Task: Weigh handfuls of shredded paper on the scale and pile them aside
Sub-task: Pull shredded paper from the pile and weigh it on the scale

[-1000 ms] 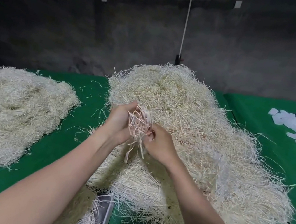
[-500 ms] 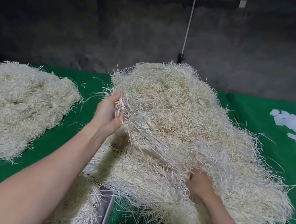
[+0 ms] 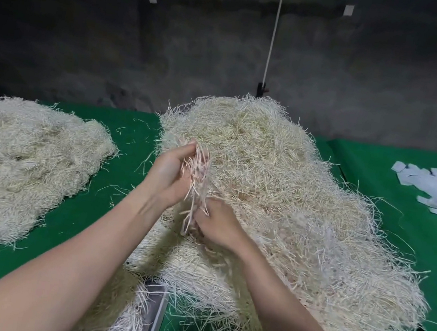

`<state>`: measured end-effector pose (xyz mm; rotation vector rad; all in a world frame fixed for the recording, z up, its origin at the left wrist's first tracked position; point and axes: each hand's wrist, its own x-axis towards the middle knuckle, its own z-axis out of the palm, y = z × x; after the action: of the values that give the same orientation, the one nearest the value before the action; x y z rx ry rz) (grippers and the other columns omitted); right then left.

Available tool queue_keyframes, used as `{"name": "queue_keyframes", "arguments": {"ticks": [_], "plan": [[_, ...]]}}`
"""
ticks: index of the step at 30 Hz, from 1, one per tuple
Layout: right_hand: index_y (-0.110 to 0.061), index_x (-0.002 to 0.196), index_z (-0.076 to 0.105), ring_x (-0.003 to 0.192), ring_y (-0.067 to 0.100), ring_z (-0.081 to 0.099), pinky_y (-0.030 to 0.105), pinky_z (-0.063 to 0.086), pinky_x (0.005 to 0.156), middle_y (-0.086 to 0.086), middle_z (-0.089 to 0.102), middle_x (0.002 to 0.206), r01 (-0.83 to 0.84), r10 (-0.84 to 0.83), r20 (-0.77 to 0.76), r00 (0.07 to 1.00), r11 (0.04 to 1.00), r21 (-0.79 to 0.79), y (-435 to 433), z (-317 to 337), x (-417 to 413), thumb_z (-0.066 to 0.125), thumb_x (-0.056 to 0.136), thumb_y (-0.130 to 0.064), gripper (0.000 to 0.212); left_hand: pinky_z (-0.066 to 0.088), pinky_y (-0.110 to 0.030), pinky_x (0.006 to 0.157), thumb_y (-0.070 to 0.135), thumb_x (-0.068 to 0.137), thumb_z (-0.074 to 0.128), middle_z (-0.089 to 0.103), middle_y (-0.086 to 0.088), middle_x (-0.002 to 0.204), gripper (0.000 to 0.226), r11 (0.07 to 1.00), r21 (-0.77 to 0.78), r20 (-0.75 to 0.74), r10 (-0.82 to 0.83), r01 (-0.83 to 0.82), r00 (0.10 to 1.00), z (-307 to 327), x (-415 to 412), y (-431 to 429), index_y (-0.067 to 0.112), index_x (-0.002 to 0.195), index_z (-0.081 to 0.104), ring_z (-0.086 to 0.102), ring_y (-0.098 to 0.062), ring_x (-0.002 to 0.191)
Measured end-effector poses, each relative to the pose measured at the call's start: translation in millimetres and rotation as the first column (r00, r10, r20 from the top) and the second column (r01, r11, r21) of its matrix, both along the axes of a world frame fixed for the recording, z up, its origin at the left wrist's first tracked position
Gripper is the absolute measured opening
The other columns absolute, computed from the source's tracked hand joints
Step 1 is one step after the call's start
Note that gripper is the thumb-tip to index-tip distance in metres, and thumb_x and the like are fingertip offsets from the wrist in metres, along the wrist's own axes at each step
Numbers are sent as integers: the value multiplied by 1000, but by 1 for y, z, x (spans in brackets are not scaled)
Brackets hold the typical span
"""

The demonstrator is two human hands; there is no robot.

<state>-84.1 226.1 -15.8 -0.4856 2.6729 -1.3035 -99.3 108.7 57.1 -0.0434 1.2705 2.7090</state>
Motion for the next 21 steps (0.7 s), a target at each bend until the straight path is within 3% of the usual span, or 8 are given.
{"name": "queue_keyframes", "arguments": {"ticks": [2, 5, 8, 11, 14, 16, 19, 21], "plan": [[-5, 99, 58, 57, 11, 48, 14, 43, 52, 5, 58, 86, 50, -48, 122, 991, 999, -17, 4, -24, -3, 39, 101, -21, 26, 43, -21, 54, 10, 95, 47, 56, -3, 71, 8, 997, 26, 13, 71, -72, 997, 6, -1, -12, 7, 91, 53, 48, -10, 55], [-6, 101, 57, 77, 16, 50, 29, 50, 74, 0, 56, 88, 83, -115, 168, 979, 980, 183, 37, -60, -9, 37, 102, -21, 25, 32, -16, 44, 9, 97, 42, 54, -2, 66, 11, 985, 58, 23, 160, -161, 987, 2, 0, -32, 11, 95, 52, 39, -6, 47], [-14, 101, 49, 86, 16, 52, 29, 45, 75, 3, 54, 101, 90, -146, 151, 978, 940, 328, 64, -80, -13, 36, 102, -20, 14, 30, -15, 39, 6, 97, 39, 53, -2, 68, 14, 977, 51, 36, 204, -206, 978, -7, 3, -38, 11, 99, 52, 38, -6, 45], [-4, 123, 49, 107, 23, 57, 32, 47, 92, 13, 52, 129, 118, -238, 207, 949, 876, 469, 97, -104, -7, 34, 101, -13, 28, 35, -17, 43, 15, 97, 44, 54, 0, 68, 12, 971, 76, -30, 230, -227, 973, 6, -2, -53, 9, 88, 51, 39, -5, 46], [-5, 110, 56, 114, 25, 56, 28, 44, 91, 12, 60, 116, 47, -254, 239, 937, 772, 634, 119, -111, 1, 38, 96, -12, 23, 38, -18, 42, 20, 98, 46, 54, 2, 64, 16, 953, -51, -90, 292, -297, 952, 23, -12, -74, 11, 87, 53, 42, -5, 46], [-12, 113, 54, 115, 24, 55, 25, 44, 89, 7, 60, 112, 29, -186, 209, 960, 807, 589, 109, -85, 1, 47, 92, -9, 23, 37, -17, 44, 20, 97, 48, 53, 2, 67, 10, 956, -135, -73, 253, -261, 965, 21, -12, -72, 13, 90, 52, 43, -6, 47], [-23, 118, 51, 103, 14, 56, 24, 48, 89, -4, 57, 112, 14, -75, 121, 990, 895, 446, 84, -25, 1, 64, 83, -10, 40, 35, -17, 48, 19, 95, 50, 52, 1, 72, 8, 955, -193, -26, 226, -227, 974, 14, -7, -57, 13, 90, 53, 44, -7, 50], [-26, 131, 43, 111, 12, 51, 24, 43, 93, -4, 51, 128, 43, -50, 11, 999, 935, 351, 69, 11, 2, 75, 75, -21, 64, 36, -19, 53, 16, 93, 51, 57, -4, 82, 7, 964, -171, -10, 203, -202, 979, 15, -4, -52, 10, 93, 55, 46, -9, 56]]}}
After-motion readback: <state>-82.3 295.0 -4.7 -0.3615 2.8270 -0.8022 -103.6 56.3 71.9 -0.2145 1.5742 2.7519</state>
